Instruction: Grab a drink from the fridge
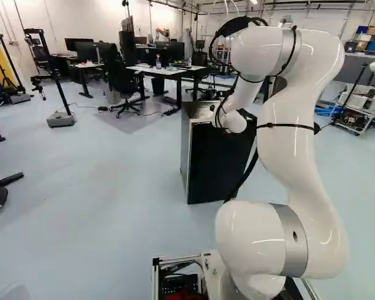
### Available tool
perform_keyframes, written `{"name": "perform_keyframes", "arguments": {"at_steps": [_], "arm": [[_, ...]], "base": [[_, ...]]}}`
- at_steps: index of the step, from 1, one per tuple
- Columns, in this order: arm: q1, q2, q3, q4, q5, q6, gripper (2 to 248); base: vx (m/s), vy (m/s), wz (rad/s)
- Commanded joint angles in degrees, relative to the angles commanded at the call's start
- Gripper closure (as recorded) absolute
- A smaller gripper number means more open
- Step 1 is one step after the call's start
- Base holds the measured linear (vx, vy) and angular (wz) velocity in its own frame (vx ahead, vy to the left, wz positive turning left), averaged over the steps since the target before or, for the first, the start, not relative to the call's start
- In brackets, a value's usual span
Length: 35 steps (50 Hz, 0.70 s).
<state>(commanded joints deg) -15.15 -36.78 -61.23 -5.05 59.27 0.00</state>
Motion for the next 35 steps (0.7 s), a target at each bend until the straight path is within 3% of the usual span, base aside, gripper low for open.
{"name": "perform_keyframes", "arguments": {"at_steps": [2,3,7,8,12,13,18,19,35], "arm": [[0.0,0.0,0.0,0.0,0.0,0.0,14],[0.0,0.0,-0.1,0.0,0.0,0.0,52],[0.0,-0.1,-0.1,0.0,0.0,0.0,52],[0.0,-0.1,-0.1,0.0,0.0,0.0,90],[0.0,-0.1,-0.1,0.0,0.0,0.0,90],[0.0,-0.1,-0.1,0.0,0.0,0.0,129],[0.0,-0.1,-0.1,0.0,0.0,0.0,129],[0.0,-0.1,-0.1,0.0,0.0,0.0,156],[0.0,0.2,-0.1,0.0,0.0,0.0,157]], "base": [[0.000,0.000,0.000],[0.000,0.000,0.000],[0.000,0.000,0.000],[0.000,0.000,0.000],[0.000,0.000,0.000],[0.000,0.000,0.000],[0.000,0.000,0.000],[0.000,0.000,0.000],[0.000,0.000,0.000]]}}
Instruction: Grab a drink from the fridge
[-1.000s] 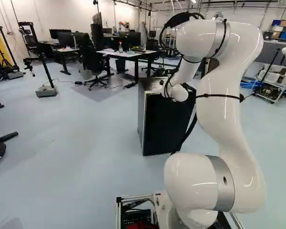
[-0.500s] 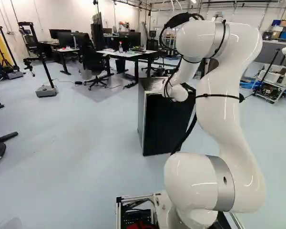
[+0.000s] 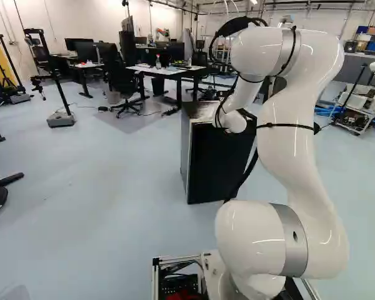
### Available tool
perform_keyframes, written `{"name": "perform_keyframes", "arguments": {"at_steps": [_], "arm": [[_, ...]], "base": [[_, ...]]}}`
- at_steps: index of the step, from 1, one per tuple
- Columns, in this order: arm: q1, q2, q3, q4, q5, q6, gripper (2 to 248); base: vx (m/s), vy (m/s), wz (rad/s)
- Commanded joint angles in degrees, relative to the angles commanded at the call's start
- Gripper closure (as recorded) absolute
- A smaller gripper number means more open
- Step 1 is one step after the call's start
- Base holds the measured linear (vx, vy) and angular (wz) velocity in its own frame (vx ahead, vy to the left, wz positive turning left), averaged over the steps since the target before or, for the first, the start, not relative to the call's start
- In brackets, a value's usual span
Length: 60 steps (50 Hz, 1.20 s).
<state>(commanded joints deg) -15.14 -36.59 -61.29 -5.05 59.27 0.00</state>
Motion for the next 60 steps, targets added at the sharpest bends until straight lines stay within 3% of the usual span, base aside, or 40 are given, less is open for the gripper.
{"name": "perform_keyframes", "arguments": {"at_steps": [60], "arm": [[0.2,3.0,1.0,0.1,-0.1,0.0,157]], "base": [[0.000,0.000,0.000]]}}
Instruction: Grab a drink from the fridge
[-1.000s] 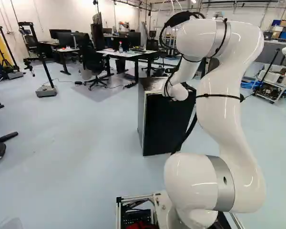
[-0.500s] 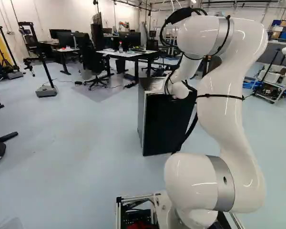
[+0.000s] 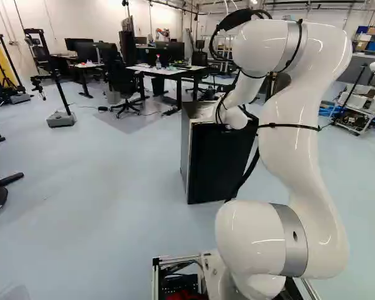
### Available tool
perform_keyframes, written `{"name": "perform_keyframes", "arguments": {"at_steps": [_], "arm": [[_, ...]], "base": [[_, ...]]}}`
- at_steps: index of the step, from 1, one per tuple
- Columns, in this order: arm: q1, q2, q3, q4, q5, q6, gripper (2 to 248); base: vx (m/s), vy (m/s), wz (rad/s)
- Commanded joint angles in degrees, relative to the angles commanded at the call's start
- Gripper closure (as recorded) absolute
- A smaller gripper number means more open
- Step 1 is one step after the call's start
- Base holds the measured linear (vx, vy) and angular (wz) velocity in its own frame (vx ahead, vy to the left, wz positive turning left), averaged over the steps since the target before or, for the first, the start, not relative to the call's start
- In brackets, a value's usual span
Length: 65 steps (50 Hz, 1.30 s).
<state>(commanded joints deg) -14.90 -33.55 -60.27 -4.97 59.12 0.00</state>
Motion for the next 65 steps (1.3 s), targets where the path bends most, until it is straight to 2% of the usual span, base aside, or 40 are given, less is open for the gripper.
{"name": "perform_keyframes", "arguments": {"at_steps": [33,65], "arm": [[1.9,6.3,7.0,0.6,-1.2,0.0,157],[5.6,18.5,20.6,1.9,-3.4,0.0,157]], "base": [[0.000,0.000,0.000],[0.000,0.000,0.000]]}}
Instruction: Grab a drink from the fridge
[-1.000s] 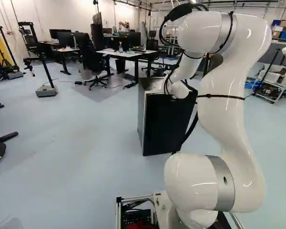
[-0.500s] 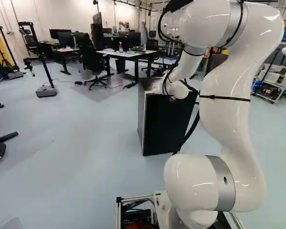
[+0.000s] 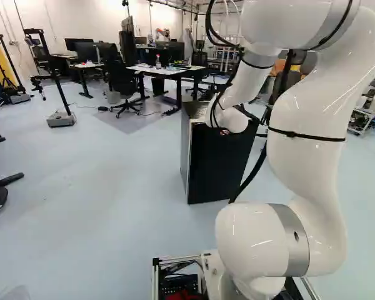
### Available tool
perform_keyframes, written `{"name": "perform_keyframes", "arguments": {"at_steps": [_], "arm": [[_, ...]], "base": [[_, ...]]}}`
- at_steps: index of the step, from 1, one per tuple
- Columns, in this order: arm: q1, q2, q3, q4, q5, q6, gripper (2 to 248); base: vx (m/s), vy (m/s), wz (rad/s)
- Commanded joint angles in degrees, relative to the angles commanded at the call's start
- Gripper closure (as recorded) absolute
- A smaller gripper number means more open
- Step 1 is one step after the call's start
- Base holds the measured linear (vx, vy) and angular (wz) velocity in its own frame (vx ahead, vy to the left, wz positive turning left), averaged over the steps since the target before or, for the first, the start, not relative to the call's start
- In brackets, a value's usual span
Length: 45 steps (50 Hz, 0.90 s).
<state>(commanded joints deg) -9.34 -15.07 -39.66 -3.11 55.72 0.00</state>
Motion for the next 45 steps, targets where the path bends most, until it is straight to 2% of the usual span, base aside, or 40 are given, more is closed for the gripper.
{"name": "perform_keyframes", "arguments": {"at_steps": [26,45], "arm": [[4.0,13.2,14.7,1.3,-2.4,0.0,157],[6.2,20.7,23.1,2.1,-3.8,0.0,157]], "base": [[0.000,0.000,0.000],[0.000,0.000,0.000]]}}
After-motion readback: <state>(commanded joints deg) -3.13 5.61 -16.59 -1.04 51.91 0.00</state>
